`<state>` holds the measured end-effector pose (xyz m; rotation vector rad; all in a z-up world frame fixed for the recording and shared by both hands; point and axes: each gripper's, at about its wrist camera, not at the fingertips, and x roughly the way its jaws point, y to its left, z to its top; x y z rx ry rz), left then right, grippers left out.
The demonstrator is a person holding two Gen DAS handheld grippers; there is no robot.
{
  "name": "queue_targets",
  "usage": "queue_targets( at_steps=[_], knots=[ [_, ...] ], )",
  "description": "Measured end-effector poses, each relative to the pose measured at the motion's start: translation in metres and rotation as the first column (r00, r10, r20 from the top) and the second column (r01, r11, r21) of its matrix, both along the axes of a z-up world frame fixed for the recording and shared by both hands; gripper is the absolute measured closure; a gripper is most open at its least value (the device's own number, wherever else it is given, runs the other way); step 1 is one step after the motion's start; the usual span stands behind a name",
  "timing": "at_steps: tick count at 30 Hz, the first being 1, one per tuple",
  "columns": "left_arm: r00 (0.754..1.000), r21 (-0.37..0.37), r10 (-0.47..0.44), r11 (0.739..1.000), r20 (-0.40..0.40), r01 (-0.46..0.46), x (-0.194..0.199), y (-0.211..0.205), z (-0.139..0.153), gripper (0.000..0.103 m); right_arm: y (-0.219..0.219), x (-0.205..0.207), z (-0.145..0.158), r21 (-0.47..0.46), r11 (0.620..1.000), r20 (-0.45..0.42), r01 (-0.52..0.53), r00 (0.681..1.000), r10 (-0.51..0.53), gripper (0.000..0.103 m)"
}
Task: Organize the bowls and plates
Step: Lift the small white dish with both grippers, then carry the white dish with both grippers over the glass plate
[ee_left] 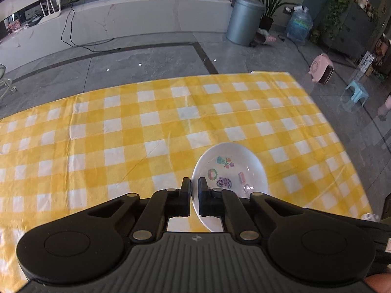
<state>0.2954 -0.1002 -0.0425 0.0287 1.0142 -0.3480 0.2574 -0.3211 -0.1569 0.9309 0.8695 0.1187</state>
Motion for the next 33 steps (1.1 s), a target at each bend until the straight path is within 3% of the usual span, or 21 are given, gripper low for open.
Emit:
queue_targets(
  at_steps=[5, 15, 18, 22, 31, 33],
  knots=[
    [1.0, -0.046, -0.001, 0.999, 0.021, 0.002, -0.035, -0.006, 0.022, 0.097, -0.01, -0.032, 0.017, 0.004, 1.0, 0.006, -0.004, 1.0, 0.004, 0.101],
    [1.0, -0.172, 0.028, 0.985, 0.008, -0.027, -0.105, -0.002, 0.037, 0.097, -0.028, -0.094, 0.041, 0.002, 1.0, 0.017, -0.013, 1.0, 0.013, 0.102],
    [0.998, -0.247, 0.058, 0.967, -0.03, -0.063, -0.122, 0.001, 0.034, 0.097, -0.034, -0.114, 0.046, -0.003, 1.0, 0.023, -0.006, 1.0, 0.006, 0.102],
    [0.997, -0.284, 0.07, 0.956, -0.024, -0.075, -0.145, -0.003, 0.029, 0.097, -0.043, -0.142, 0.044, 0.011, 1.0, 0.024, -0.003, 1.0, 0.003, 0.102],
    [0.993, -0.301, 0.096, 0.947, -0.075, -0.114, -0.185, -0.008, -0.002, 0.097, -0.06, -0.206, 0.037, 0.001, 1.0, 0.013, 0.026, 1.0, -0.026, 0.102],
    [0.988, -0.328, 0.112, 0.934, -0.105, -0.14, -0.191, -0.004, -0.009, 0.097, -0.058, -0.212, 0.043, -0.03, 0.999, 0.022, 0.015, 1.0, -0.014, 0.102]
  ],
)
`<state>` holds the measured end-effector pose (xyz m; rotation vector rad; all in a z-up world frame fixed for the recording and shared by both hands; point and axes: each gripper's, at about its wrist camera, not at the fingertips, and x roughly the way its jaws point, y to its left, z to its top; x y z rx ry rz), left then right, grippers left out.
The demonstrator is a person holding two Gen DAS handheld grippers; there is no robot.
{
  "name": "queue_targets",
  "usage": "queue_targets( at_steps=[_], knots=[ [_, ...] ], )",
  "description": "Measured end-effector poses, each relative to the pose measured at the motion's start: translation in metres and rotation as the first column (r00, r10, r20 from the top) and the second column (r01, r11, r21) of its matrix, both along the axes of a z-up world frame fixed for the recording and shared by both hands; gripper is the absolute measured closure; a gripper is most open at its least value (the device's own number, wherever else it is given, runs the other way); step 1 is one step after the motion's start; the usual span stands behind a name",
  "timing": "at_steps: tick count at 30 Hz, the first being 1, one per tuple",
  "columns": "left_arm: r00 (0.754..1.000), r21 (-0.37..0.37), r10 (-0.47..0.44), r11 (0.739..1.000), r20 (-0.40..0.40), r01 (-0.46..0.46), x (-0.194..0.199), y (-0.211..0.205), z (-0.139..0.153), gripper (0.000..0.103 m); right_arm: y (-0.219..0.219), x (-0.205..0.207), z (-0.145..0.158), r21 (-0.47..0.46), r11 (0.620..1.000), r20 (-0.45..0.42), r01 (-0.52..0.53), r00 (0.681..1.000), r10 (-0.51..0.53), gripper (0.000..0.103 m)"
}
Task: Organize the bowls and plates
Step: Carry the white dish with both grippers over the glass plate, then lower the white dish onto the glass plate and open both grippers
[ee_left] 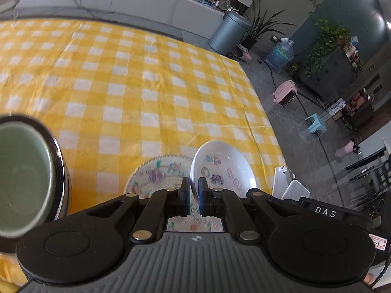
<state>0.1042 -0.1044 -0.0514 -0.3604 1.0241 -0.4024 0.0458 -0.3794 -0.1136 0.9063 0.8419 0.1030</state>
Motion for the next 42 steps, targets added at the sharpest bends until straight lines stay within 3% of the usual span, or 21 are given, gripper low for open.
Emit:
queue_targets(
  at_steps=[8, 17, 23, 34, 42],
  knots=[
    [0.999, 0.006, 0.034, 0.999, -0.033, -0.034, -0.014, 0.003, -0.017, 0.097, 0.015, -0.004, 0.002, -0.139, 0.988, -0.044, -0.063, 0.997, 0.057, 0.102],
    [0.995, 0.036, 0.066, 0.997, -0.072, -0.064, -0.017, 0.008, -0.036, 0.097, 0.023, 0.005, -0.01, -0.15, 0.983, -0.102, -0.11, 0.99, 0.095, 0.102],
    [0.997, 0.075, 0.066, 0.995, -0.031, -0.063, -0.016, 0.005, -0.039, 0.097, 0.036, 0.015, -0.015, -0.204, 0.968, -0.138, -0.143, 0.984, 0.117, 0.102],
    [0.999, 0.164, 0.043, 0.986, -0.012, -0.041, -0.014, -0.006, -0.049, 0.096, 0.046, 0.022, -0.017, -0.256, 0.951, -0.175, -0.175, 0.976, 0.132, 0.101],
    [0.999, 0.187, 0.039, 0.982, -0.015, -0.036, -0.014, -0.007, -0.05, 0.092, 0.054, 0.025, -0.018, -0.278, 0.939, -0.201, -0.203, 0.968, 0.15, 0.101]
  ],
)
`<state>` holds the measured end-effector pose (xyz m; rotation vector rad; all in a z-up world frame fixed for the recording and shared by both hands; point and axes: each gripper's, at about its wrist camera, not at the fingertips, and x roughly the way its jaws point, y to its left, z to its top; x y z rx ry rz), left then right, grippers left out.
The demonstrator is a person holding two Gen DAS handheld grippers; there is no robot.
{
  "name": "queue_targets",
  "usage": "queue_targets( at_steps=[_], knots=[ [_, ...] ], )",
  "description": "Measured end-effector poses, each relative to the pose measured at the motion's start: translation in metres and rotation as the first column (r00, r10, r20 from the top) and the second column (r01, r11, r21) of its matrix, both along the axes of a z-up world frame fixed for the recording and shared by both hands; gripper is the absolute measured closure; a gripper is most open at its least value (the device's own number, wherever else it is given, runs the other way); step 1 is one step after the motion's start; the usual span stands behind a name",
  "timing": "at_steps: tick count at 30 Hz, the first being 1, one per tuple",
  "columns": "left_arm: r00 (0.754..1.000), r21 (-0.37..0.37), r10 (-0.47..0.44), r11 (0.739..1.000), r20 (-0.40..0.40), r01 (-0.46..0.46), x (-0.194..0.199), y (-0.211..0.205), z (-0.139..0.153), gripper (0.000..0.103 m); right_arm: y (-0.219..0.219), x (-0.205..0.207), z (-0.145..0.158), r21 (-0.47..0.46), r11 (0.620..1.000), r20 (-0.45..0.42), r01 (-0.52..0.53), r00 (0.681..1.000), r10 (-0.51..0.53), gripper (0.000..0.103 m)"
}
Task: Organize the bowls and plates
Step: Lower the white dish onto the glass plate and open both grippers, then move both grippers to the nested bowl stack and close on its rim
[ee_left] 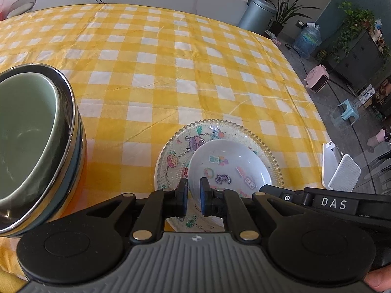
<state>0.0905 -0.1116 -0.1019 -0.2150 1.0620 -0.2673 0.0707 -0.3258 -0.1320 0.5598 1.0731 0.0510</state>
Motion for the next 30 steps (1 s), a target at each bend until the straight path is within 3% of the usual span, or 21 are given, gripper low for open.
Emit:
queue_targets(
  at_steps=[8, 13, 19, 30],
  knots=[
    [1.0, 0.023, -0.014, 1.0, 0.008, 0.014, 0.0, -0.003, 0.001, 0.09, 0.002, 0.0, 0.001, -0.01, 1.0, 0.001, 0.0, 1.0, 0.0, 0.101],
    [1.0, 0.028, 0.0, 1.0, 0.024, 0.0, -0.001, -0.003, 0.004, 0.072, 0.003, -0.001, 0.003, -0.02, 1.0, 0.004, 0.007, 1.0, -0.007, 0.099],
    [0.999, 0.025, 0.017, 1.0, 0.036, -0.018, -0.002, -0.001, 0.01, 0.063, 0.003, -0.003, 0.005, -0.03, 0.999, 0.017, 0.012, 1.0, -0.011, 0.095],
    [0.994, 0.03, -0.004, 1.0, 0.11, 0.0, -0.011, -0.005, 0.027, 0.048, 0.002, -0.015, 0.018, -0.044, 0.999, 0.105, 0.024, 0.994, -0.02, 0.069]
  ],
)
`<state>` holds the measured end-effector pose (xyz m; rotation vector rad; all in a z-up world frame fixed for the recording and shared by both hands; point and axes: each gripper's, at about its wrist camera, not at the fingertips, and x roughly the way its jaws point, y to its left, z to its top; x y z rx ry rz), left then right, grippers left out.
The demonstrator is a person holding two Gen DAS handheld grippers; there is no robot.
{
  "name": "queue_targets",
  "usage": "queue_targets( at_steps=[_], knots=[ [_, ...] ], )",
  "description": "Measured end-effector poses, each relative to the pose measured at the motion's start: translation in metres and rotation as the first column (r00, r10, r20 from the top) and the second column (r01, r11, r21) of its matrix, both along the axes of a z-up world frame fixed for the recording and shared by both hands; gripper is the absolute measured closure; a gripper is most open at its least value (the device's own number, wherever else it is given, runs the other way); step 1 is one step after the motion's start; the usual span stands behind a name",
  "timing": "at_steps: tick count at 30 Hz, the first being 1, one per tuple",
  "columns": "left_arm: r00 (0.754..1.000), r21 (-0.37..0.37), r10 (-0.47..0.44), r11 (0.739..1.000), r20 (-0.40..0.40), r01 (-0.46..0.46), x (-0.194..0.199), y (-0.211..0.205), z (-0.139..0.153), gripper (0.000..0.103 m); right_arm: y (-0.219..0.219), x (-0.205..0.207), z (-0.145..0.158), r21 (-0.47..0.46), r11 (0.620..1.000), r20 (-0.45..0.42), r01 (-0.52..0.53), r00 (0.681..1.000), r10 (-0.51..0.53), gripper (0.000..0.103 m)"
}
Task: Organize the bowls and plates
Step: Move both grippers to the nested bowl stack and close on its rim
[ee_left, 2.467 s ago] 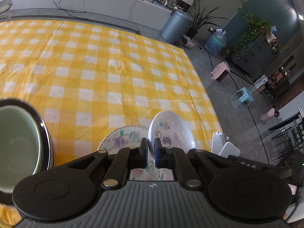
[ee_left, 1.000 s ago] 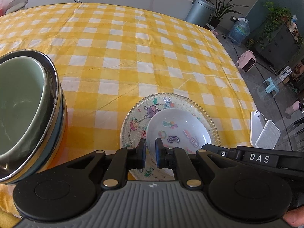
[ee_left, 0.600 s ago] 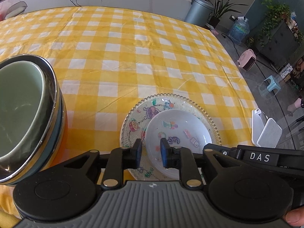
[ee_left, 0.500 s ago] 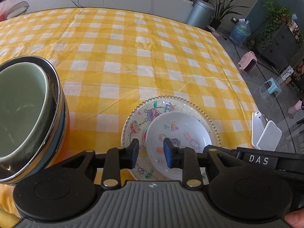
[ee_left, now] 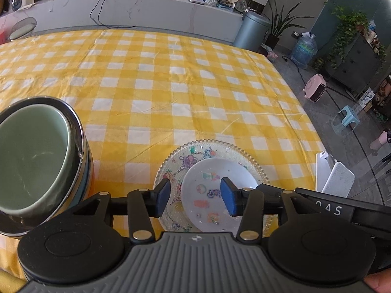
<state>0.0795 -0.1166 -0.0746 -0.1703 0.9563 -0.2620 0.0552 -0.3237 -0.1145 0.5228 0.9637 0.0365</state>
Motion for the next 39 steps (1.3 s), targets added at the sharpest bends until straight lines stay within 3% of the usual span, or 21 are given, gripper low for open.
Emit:
queue_targets(
  at_steps=[9, 17, 20, 22, 27, 30, 39],
  knots=[
    [0.995, 0.016, -0.063, 0.998, 0.083, 0.061, -0.011, -0.002, 0.027, 0.047, -0.003, -0.008, 0.009, 0.012, 1.0, 0.072, 0.009, 0.997, -0.01, 0.064],
    [0.984, 0.022, -0.12, 0.993, 0.13, 0.118, -0.015, 0.015, 0.057, 0.046, 0.007, -0.017, 0.026, -0.055, 0.998, 0.112, 0.021, 0.994, -0.015, 0.058],
    [0.984, 0.004, -0.125, 0.992, 0.13, 0.125, -0.013, 0.03, 0.068, 0.039, 0.011, -0.021, 0.031, -0.025, 0.999, 0.109, 0.029, 0.994, -0.026, 0.056],
    [0.982, -0.012, -0.117, 0.993, 0.149, 0.121, -0.013, 0.042, 0.075, 0.026, 0.018, -0.023, 0.034, 0.003, 1.0, 0.111, 0.027, 0.993, -0.027, 0.048],
    [0.987, -0.041, -0.05, 0.998, 0.152, 0.057, -0.009, 0.076, 0.088, 0.019, 0.046, -0.017, 0.049, 0.078, 0.997, 0.128, -0.026, 0.992, 0.016, 0.044],
    [0.992, -0.031, 0.016, 0.999, 0.128, -0.012, -0.003, 0.1, 0.089, 0.018, 0.069, -0.008, 0.059, 0.097, 0.993, 0.135, -0.065, 0.989, 0.052, 0.032],
    [0.984, -0.054, 0.171, 0.984, 0.05, -0.168, 0.01, 0.174, 0.071, 0.019, 0.133, 0.025, 0.057, 0.069, 0.983, 0.082, -0.168, 0.983, 0.162, 0.033]
  ],
)
